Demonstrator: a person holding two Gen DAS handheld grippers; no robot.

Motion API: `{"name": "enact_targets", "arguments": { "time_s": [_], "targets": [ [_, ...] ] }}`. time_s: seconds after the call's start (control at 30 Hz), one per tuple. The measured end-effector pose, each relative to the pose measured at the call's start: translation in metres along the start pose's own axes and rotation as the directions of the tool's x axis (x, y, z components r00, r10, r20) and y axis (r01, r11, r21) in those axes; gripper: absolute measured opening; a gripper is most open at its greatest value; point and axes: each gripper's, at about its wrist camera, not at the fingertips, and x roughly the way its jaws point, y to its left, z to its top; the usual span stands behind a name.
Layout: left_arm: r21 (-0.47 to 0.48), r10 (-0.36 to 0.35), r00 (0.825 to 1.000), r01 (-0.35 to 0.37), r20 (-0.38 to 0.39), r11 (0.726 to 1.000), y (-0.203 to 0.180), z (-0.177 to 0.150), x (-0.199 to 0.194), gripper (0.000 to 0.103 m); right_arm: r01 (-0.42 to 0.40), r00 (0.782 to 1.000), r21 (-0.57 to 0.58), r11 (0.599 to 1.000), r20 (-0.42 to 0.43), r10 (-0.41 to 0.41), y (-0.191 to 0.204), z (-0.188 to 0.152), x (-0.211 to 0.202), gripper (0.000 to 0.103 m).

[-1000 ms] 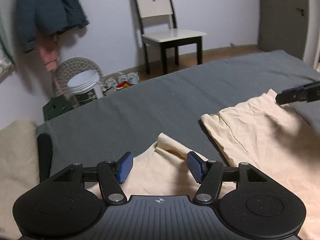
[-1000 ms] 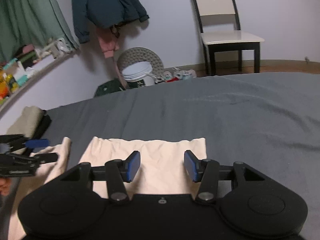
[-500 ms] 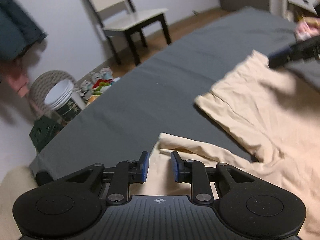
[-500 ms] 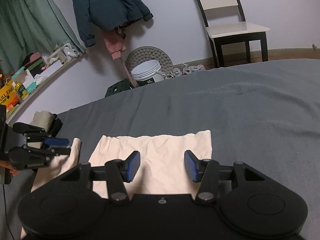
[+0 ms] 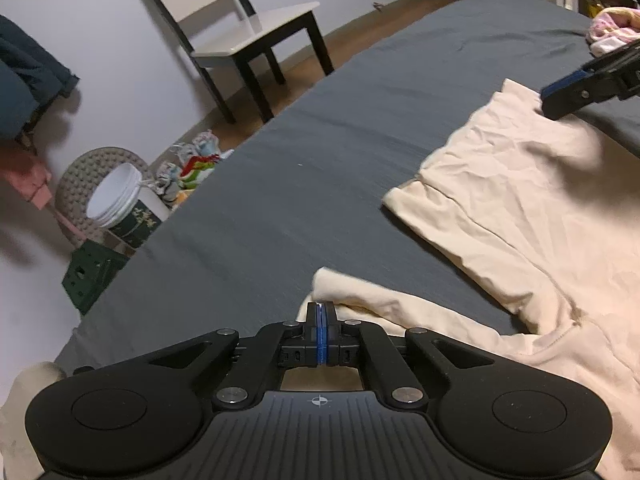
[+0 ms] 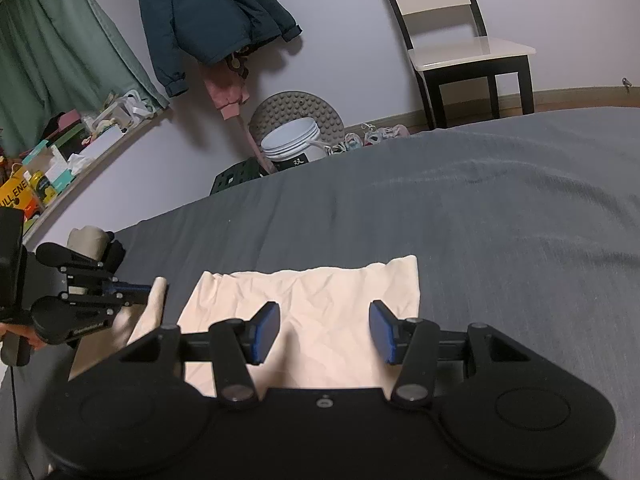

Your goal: Fold clothes

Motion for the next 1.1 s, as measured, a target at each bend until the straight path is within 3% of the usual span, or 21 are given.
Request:
{"name": "enact_targets", "arguments": {
  "time_s": [0.37,0.47,0.6,0.7,0.77,0.83,1.0,1.07,1.1],
  "targets": [
    [-0.092,0.059,0.998,-0.058,0.010,0.994,0.007,0.001,0.008,0.000,0.004,1.000,0.014,1.000,0.002,-0.004,-0.001,-0.001,0.000,0.050],
    [-0.109,0.041,0.998,-0.036,0.043,0.993,0.010,-0.002,-0.002,0.001,0.006,1.000,0.023,1.000,0.005,-0.006,-0.003,-0.001,-0.001,0.054],
    [-0.080,-0.006,0.999,0.010,0.044,0.997,0.011,-0.007,-0.011,0.010,0.020,1.000,0.021,1.000,0.007,-0.021,-0.002,0.000,-0.001,0.055],
    [-0.074,-0.024,0.999,0.026,0.026,0.997,0.009,-0.012,-0.012,0.022,0.057,0.998,0.015,0.998,0.011,-0.057,-0.004,0.000,-0.001,0.057],
    [-0.066,-0.023,1.000,0.024,0.015,0.998,0.007,-0.015,-0.011,0.055,0.077,0.997,0.019,0.997,0.009,-0.077,-0.005,0.001,-0.001,0.058],
    [-0.044,0.000,1.000,0.001,0.026,0.999,0.004,-0.015,-0.010,0.063,0.083,0.997,0.024,0.996,0.003,-0.083,-0.006,0.000,0.000,0.058],
    [-0.029,-0.007,0.998,0.008,0.055,1.000,-0.001,-0.011,-0.004,0.061,0.079,0.997,0.025,0.997,0.001,-0.079,-0.008,0.000,0.001,0.059],
    [-0.030,-0.016,0.998,0.017,0.054,0.999,-0.001,-0.009,-0.002,0.040,0.076,0.997,0.027,0.997,-0.004,-0.076,-0.008,-0.001,0.003,0.060],
    [-0.032,-0.021,0.999,0.023,0.050,0.999,0.000,-0.008,0.000,0.037,0.075,0.997,0.028,0.997,-0.006,-0.075,-0.009,-0.001,0.003,0.060]
  ]
}}
